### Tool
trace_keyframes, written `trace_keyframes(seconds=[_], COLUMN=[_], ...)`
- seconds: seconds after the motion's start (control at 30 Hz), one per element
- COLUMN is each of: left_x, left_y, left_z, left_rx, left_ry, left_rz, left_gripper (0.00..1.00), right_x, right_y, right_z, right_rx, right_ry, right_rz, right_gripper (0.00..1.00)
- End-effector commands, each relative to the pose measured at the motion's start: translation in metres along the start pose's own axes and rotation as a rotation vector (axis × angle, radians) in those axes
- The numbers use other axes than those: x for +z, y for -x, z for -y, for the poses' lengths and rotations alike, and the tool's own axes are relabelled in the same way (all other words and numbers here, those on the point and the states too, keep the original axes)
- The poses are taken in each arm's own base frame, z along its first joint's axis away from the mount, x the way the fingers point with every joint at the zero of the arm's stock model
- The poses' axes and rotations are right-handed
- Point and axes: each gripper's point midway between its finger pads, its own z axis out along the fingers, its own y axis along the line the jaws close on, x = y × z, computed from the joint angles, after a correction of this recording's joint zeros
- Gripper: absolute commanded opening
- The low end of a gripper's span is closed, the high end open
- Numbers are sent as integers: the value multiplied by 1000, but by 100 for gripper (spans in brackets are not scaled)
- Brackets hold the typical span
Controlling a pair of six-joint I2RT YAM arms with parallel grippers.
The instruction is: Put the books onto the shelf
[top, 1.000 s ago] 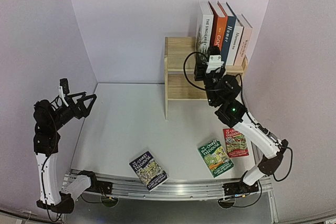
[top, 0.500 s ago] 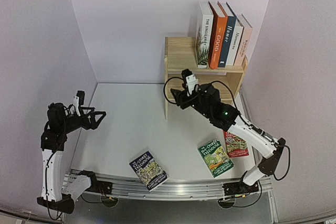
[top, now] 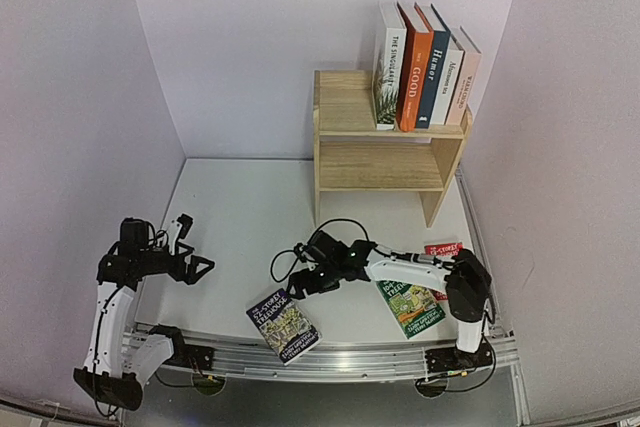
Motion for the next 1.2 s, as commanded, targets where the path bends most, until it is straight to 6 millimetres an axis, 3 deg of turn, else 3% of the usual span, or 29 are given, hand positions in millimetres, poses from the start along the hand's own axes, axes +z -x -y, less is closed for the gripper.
trace_keyframes(seconds=[0.0, 0.13, 0.33, 0.43, 0.5, 0.53, 0.57, 0.67, 0.77, 0.9, 1.0, 1.1, 1.17], left_x=[4, 8, 6, 4, 3, 3, 3, 5, 12, 43, 71, 93, 104], left_y=[-3, -4, 1, 6, 8, 10, 12, 16, 13, -19, -46, -55, -50], left_z=[6, 6, 12, 14, 16, 16, 17, 19, 26, 41, 48, 39, 41], left_rx=[64, 62, 70, 61, 58, 55, 54, 42, 48, 125, 219, 199, 176], left_ry=[-41, -52, -74, -85, -91, -96, -102, -124, -198, -335, -435, -501, -577], left_rz=[-34, -51, -24, -14, -7, -4, 2, 9, -21, -253, -475, -570, -557], left_gripper=[100, 100, 100, 100, 100, 100, 100, 100, 100, 100, 100, 100, 100], right_x=[25, 53, 90, 99, 104, 104, 104, 91, 57, 11, -11, -29, -40], right_y=[-29, -48, -60, -59, -58, -56, -52, -28, 11, 38, 48, 55, 61], right_z=[-2, -6, 15, 24, 31, 33, 33, 15, -14, -45, -47, -48, -53], right_rx=[156, 167, 217, 232, 248, 253, 247, 166, 0, -219, -276, -310, -330], right_ry=[52, 72, 25, -8, -28, -32, -32, -6, 8, 42, 24, 7, 20], right_rz=[-172, -271, -336, -327, -322, -316, -305, -229, -52, 181, 297, 374, 426], right_gripper=[90, 86, 66, 41, 7, 0, 0, 0, 0, 0, 0, 0, 0])
